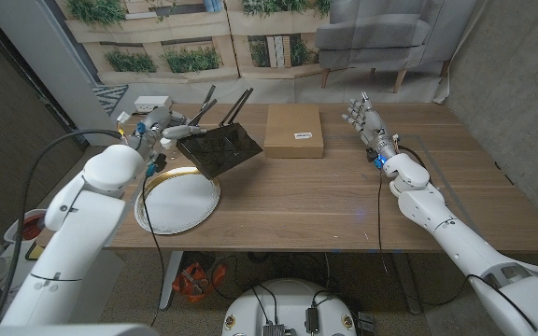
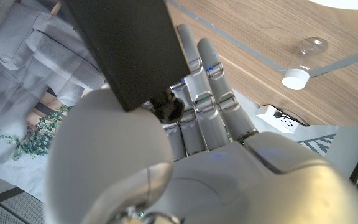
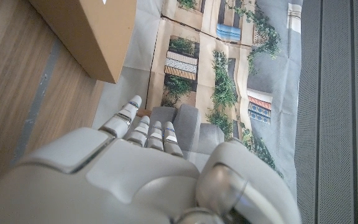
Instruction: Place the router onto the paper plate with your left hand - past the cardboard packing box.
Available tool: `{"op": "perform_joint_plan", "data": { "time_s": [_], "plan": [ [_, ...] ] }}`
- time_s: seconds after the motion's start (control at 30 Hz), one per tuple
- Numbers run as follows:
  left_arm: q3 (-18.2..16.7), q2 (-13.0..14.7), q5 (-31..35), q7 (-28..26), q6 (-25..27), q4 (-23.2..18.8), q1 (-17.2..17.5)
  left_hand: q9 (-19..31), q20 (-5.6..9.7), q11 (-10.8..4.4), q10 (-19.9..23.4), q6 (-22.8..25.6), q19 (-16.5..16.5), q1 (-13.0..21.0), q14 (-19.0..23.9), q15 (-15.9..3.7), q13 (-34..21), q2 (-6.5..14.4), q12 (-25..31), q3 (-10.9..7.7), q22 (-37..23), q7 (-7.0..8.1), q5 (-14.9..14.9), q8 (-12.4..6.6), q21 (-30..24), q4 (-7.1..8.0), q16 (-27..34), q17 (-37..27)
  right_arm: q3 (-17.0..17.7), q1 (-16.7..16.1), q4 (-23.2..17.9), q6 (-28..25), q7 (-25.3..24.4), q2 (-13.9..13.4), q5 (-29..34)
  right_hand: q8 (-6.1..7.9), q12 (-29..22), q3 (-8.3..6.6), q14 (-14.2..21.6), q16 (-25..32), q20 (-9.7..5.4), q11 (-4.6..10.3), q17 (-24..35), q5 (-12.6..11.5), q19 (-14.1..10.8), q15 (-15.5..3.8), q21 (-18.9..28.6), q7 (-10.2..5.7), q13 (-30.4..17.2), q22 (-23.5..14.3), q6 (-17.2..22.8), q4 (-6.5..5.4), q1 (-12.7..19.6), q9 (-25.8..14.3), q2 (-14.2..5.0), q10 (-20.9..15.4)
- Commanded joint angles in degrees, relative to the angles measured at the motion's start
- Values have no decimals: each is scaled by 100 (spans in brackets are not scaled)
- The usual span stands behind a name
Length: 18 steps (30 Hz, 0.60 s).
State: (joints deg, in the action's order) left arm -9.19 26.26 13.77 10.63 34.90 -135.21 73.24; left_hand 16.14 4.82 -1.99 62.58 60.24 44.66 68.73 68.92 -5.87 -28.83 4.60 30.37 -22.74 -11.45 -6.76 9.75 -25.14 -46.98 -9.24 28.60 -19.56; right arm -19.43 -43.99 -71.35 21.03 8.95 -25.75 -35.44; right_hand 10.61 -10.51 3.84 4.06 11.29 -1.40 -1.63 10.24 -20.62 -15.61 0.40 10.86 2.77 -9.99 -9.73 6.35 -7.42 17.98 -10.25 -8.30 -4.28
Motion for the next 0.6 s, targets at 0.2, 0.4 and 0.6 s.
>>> {"op": "perform_joint_plan", "data": {
  "time_s": [0.2,0.4,0.6],
  "plan": [
    [-198,-115,652,252,425,-644,408,23,237,-222,271,50,-33,167,636,-673,-25,122,-25,-33,9,-37,12,8,-71,10,-21,-29,5,4,-25,18,83,-28,-37,20,-9,-28,49,8,-32,1,18,-46,-57,4,25,15,-31,-16,55,-3,-21,-19,21,-75],
    [-309,-252,774,327,489,-704,485,27,238,-195,261,41,-48,167,640,-668,-35,121,-44,-33,13,-43,10,19,-93,13,-25,-34,-1,3,-20,-14,93,-30,-48,19,-6,-28,50,8,-35,-2,18,-46,-61,5,26,22,-31,-15,53,-2,-22,-19,22,-71],
    [-426,-382,815,389,468,-660,497,31,238,-217,273,50,-58,168,641,-669,-41,119,-58,-33,16,-44,10,23,-118,14,-30,-41,-33,22,-20,-40,85,-24,-12,18,-5,-29,53,8,-39,0,18,-47,-62,3,25,21,-31,-15,51,-1,-24,-19,22,-70]
  ]
}}
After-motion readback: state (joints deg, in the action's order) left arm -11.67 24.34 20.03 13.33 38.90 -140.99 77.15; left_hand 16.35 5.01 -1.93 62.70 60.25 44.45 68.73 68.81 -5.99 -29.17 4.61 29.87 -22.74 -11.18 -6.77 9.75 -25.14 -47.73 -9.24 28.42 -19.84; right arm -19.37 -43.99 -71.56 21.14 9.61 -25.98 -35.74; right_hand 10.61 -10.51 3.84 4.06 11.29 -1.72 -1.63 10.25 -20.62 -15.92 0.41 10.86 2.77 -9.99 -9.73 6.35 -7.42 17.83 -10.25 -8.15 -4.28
